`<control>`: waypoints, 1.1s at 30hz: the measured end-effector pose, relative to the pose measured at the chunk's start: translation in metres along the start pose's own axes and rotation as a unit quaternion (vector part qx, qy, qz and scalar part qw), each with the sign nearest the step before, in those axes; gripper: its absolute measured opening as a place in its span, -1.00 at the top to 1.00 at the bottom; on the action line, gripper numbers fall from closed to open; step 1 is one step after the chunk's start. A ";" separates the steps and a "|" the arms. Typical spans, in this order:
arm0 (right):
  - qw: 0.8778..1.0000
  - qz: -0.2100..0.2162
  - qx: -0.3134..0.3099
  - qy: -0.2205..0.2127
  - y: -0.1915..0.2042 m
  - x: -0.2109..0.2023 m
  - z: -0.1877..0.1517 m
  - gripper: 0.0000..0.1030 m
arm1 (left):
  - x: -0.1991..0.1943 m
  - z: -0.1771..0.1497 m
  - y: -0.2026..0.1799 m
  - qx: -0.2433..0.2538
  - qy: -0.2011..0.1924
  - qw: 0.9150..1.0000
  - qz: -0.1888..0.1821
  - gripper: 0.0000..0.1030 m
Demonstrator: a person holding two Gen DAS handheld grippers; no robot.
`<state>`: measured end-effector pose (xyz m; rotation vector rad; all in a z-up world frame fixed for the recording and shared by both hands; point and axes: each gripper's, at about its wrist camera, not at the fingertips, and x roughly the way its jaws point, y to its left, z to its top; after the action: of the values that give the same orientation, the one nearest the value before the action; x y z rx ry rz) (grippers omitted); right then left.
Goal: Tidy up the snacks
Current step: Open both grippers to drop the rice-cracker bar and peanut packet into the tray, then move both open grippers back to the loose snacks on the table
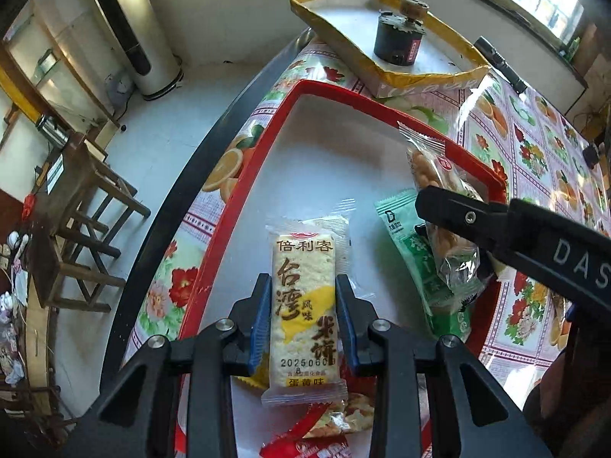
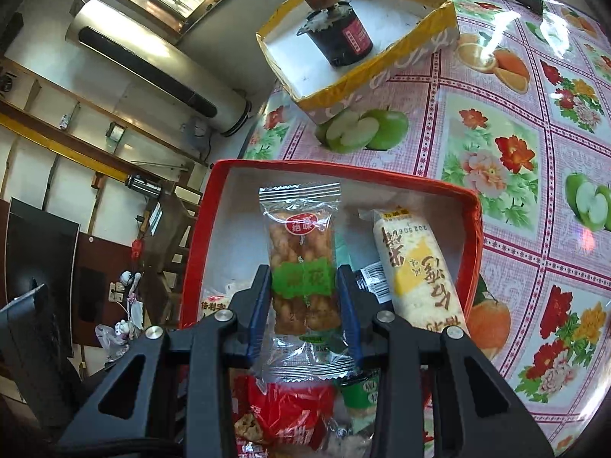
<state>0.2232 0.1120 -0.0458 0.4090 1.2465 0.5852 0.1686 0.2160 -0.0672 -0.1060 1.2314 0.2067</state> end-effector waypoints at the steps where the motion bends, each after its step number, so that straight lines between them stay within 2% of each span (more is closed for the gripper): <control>1: 1.000 0.000 -0.001 0.000 0.000 0.001 0.001 0.29 | 0.000 0.000 0.000 0.002 -0.001 1.000 -0.001 0.38; 11: 1.000 0.003 0.013 0.000 -0.004 -0.003 0.001 0.21 | 0.004 -0.003 0.005 0.003 0.012 1.000 -0.020 0.33; 13: 1.000 0.009 0.018 -0.005 -0.008 -0.012 0.000 0.19 | 0.000 -0.004 0.005 0.001 0.012 1.000 -0.023 0.25; 15: 1.000 0.014 0.019 -0.018 -0.014 -0.028 -0.003 0.17 | -0.006 -0.004 0.005 -0.004 0.006 1.000 -0.023 0.05; 17: 0.999 0.014 0.024 -0.031 -0.023 -0.042 -0.007 0.10 | -0.012 -0.004 0.003 -0.009 0.000 1.000 -0.027 -0.06; 23: 0.996 -0.011 0.062 -0.065 -0.076 -0.089 -0.025 0.07 | -0.024 -0.006 -0.024 0.000 -0.008 0.999 -0.048 -0.07; 33: 0.986 -0.049 0.132 -0.086 -0.174 -0.146 -0.070 0.07 | -0.041 -0.022 -0.097 0.032 -0.004 0.996 -0.085 -0.07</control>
<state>0.1594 -0.1165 -0.0564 0.6033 1.1724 0.2943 0.1564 0.1129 -0.0385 -0.1535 1.2130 0.0209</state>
